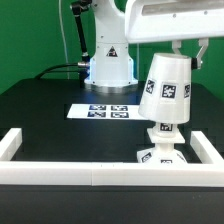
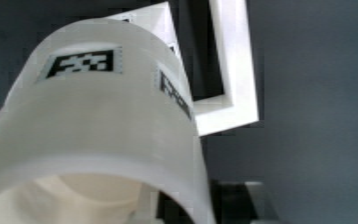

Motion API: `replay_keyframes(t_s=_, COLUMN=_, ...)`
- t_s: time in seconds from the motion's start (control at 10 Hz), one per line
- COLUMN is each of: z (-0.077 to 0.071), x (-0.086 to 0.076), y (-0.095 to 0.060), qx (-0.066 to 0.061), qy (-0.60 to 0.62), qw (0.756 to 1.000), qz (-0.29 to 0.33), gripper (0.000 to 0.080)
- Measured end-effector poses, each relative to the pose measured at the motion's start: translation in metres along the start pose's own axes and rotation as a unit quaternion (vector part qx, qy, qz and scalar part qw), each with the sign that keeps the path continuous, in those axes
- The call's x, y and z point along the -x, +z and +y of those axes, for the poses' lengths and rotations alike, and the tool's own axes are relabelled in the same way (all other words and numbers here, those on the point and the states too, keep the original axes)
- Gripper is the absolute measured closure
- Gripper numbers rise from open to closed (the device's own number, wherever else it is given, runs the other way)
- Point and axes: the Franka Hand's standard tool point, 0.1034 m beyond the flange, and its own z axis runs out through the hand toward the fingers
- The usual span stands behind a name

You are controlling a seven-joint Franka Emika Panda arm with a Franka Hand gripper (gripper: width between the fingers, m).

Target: Assemble lamp

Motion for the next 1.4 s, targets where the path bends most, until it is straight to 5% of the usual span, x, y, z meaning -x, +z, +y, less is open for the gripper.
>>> replay_keyframes(t_s=0.3, z=0.004, x=-0.003, y=0.020, qx=0.006, qy=-0.005, qw=1.000, qz=0.011, gripper=0.0755)
replay_keyframes(t_s=1.1, z=-0.004, x=-0.006, y=0.018, qx=0.003, qy=0.007, qw=1.000, qz=0.025, gripper=0.0755)
replay_keyframes(t_s=1.3, z=-0.004, x=-0.008, y=0.009, qx=0.001, qy=0.010, qw=1.000, qz=0.029, gripper=0.0449)
replay_keyframes(t_s=1.4, z=-0.002, x=-0.008, y=0.006, qx=-0.001, qy=0.012, qw=0.999, qz=0.030, gripper=0.0449)
